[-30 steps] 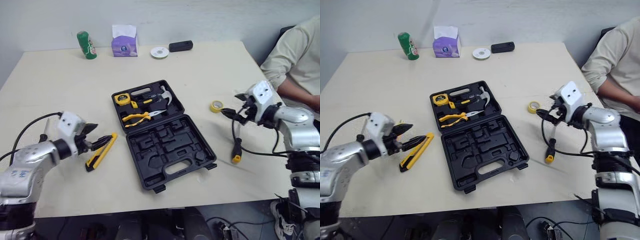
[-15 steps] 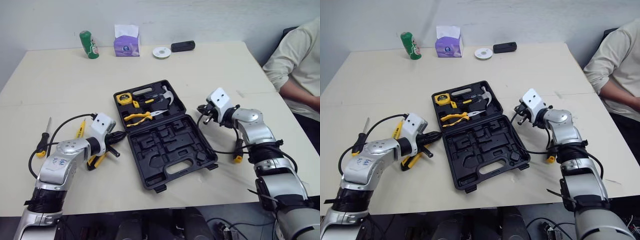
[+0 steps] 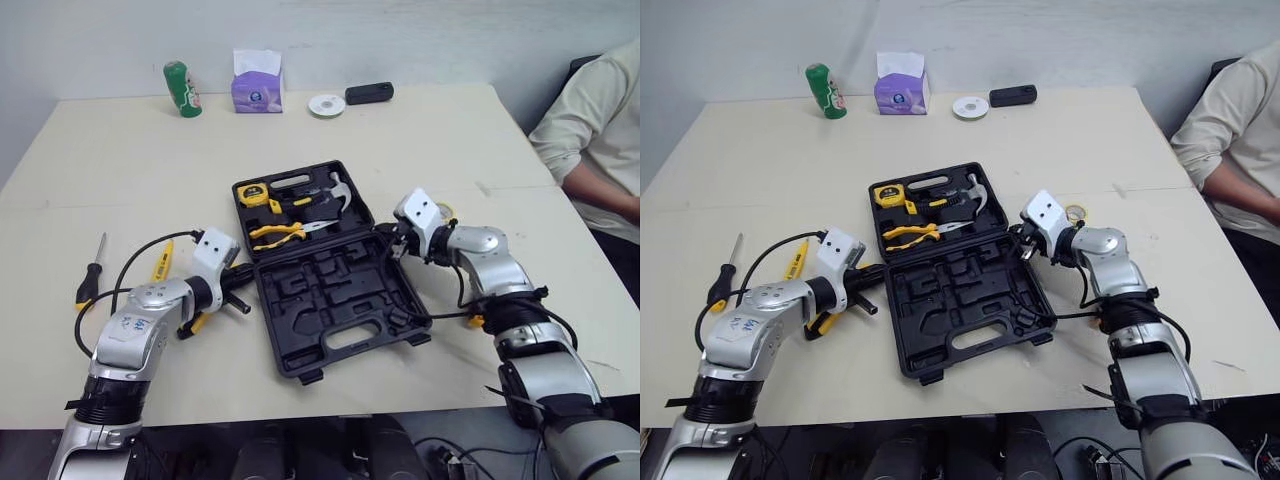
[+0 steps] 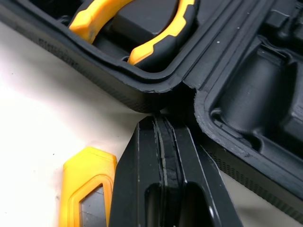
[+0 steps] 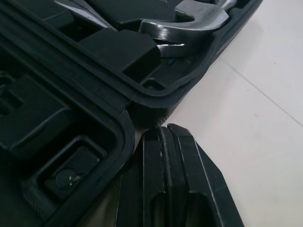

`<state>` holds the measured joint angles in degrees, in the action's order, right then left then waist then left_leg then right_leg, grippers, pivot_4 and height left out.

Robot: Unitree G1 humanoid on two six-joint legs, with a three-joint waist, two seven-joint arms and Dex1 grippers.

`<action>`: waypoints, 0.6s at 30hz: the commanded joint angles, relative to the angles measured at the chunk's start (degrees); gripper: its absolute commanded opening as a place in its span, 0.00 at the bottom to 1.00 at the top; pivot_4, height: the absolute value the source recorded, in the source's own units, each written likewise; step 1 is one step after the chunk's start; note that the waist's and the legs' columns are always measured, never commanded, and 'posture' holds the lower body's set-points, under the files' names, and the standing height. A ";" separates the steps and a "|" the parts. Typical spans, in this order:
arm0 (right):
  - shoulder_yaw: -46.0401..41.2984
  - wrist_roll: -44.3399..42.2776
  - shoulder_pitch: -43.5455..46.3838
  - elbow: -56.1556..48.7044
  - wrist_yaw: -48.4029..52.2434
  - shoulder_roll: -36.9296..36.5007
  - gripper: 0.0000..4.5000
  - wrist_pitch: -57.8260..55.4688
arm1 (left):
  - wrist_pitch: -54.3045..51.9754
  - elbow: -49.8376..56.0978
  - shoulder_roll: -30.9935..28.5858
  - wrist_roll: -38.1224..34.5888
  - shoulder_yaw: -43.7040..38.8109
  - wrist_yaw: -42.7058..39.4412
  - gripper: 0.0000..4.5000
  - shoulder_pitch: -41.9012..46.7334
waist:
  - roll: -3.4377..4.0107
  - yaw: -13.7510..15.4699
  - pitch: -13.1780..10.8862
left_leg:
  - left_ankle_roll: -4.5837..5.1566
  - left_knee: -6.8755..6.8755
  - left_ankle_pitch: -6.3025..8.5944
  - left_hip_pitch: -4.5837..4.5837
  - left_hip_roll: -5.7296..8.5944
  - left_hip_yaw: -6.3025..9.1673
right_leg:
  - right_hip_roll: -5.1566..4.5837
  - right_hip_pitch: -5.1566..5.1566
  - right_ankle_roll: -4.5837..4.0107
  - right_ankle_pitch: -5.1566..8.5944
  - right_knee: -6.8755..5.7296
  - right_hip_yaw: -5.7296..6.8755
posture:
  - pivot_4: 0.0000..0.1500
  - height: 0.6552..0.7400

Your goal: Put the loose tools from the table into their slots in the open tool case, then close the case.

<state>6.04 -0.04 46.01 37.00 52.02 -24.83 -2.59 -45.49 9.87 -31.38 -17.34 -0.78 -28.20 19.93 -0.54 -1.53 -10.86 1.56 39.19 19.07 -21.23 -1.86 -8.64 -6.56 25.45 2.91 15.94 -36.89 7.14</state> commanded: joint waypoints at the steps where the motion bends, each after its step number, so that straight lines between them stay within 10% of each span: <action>1: 1.23 -4.13 -3.17 -10.11 5.88 0.81 0.00 -0.27 | 2.38 2.06 0.68 -0.51 3.24 -3.59 0.02 2.18 | 0.00 -0.01 0.00 | 0.00 0.00 0.00 0.00 0.00 0.01 | 0.00 0.00 0.00 0.00 0.00 0.01 | 1.00 0.90; 18: 0.26 -6.15 -21.07 -40.15 5.58 -6.03 0.00 -13.92 | 9.05 -2.01 0.18 2.81 7.71 -14.60 0.02 4.75 | -0.06 0.99 0.04 | -0.01 -0.01 0.01 -0.02 0.02 0.05 | 0.00 -0.01 0.00 0.00 0.06 0.08 | 1.00 0.90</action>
<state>3.57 -2.79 24.79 2.86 55.83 -32.68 -16.85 -39.39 5.49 -33.22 -12.76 2.89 -39.14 22.63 -0.60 -0.54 -10.82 1.55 39.17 19.08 -21.25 -1.84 -8.59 -6.56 25.44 2.91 15.94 -36.83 7.21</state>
